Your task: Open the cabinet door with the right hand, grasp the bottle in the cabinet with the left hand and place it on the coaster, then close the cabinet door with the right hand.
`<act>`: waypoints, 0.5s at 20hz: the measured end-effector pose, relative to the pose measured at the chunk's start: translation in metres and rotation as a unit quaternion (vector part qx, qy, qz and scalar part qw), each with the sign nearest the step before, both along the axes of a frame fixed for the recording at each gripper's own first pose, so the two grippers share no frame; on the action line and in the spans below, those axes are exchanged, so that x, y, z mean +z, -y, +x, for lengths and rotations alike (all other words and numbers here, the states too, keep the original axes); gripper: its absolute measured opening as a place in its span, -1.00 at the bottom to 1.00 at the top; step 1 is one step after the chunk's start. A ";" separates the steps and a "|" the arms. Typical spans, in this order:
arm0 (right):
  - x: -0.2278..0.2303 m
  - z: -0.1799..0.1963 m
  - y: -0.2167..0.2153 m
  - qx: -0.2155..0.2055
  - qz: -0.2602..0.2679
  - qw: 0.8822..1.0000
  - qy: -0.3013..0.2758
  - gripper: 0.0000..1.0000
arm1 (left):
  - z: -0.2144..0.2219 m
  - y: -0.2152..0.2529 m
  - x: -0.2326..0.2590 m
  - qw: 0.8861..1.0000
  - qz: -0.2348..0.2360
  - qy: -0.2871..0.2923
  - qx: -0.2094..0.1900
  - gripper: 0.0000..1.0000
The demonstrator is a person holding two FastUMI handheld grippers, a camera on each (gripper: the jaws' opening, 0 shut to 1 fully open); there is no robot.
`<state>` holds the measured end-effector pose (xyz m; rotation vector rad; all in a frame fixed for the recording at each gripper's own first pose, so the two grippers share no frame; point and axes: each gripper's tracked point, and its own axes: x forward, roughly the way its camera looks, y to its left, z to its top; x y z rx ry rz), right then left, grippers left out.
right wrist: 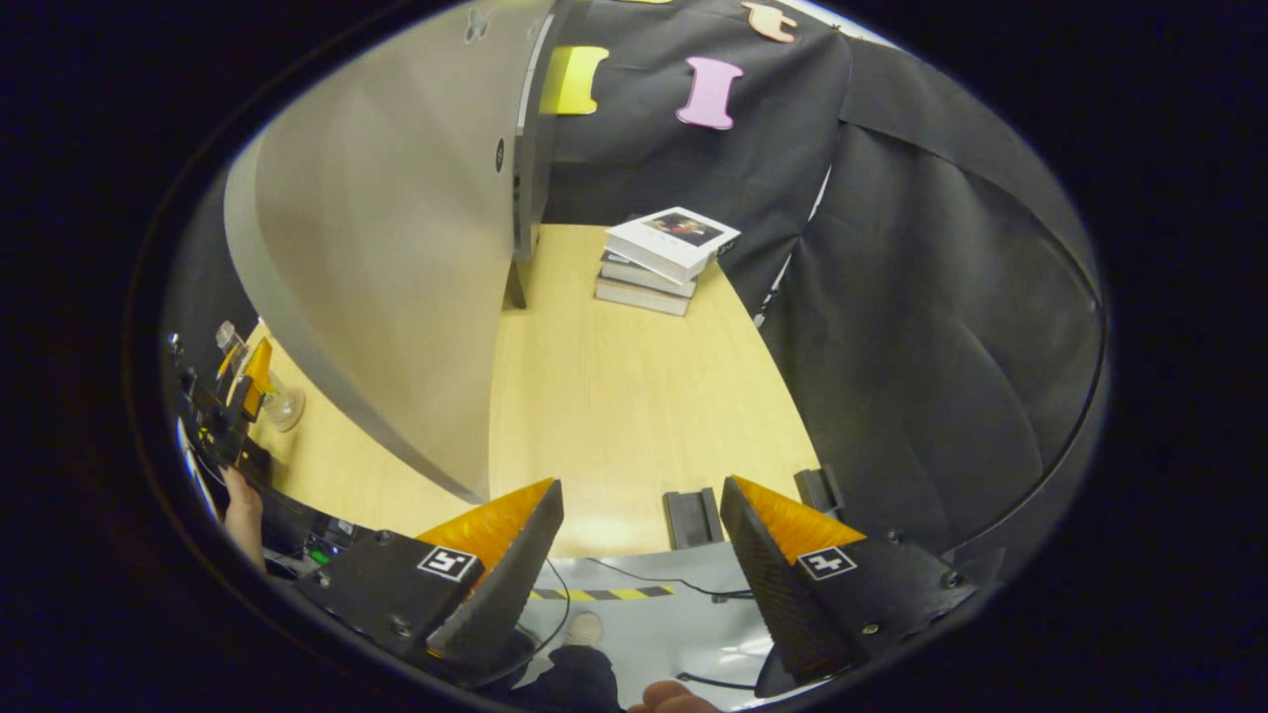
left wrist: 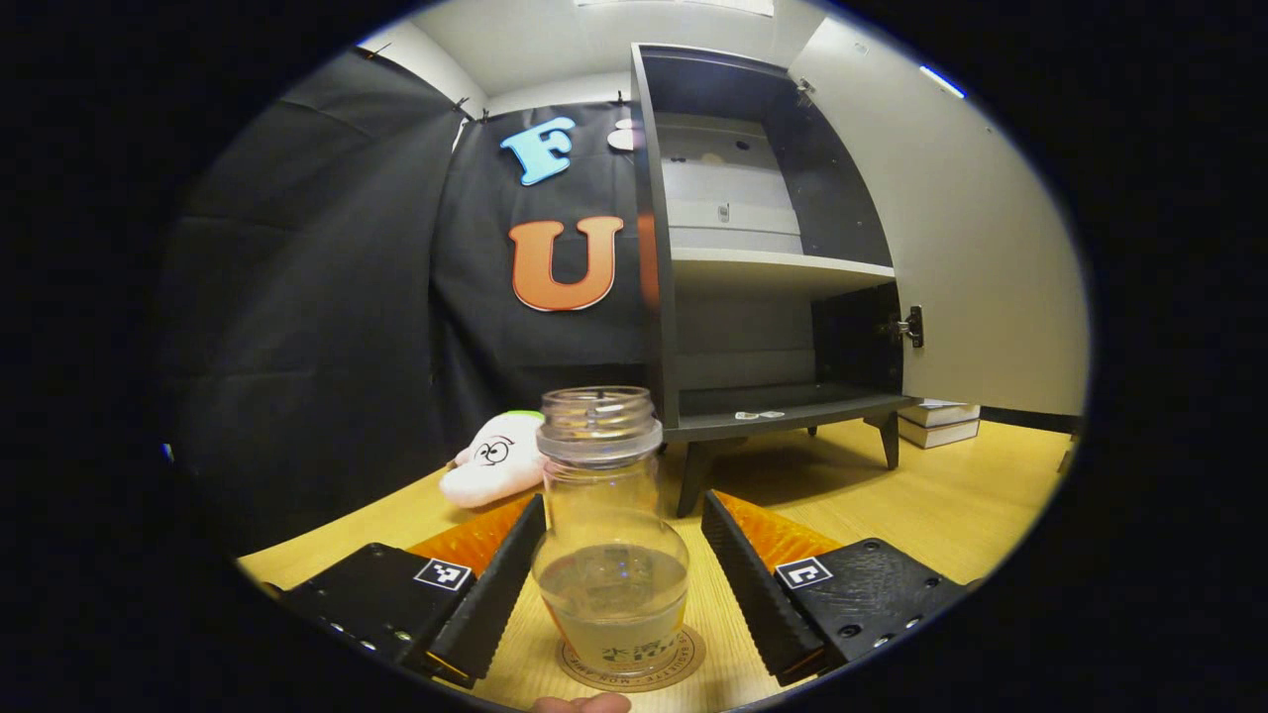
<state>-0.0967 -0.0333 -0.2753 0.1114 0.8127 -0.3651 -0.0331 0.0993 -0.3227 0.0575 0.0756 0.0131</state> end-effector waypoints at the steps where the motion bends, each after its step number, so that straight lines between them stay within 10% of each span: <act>1: 0.000 -0.001 -0.001 0.002 -0.001 1.000 0.000 1.00 | -0.002 -0.001 0.002 1.000 -0.001 -0.001 0.001 0.92; 10: 0.018 -0.012 0.008 -0.003 0.009 0.999 0.036 1.00 | -0.023 0.003 0.110 0.999 0.027 0.025 -0.020 0.92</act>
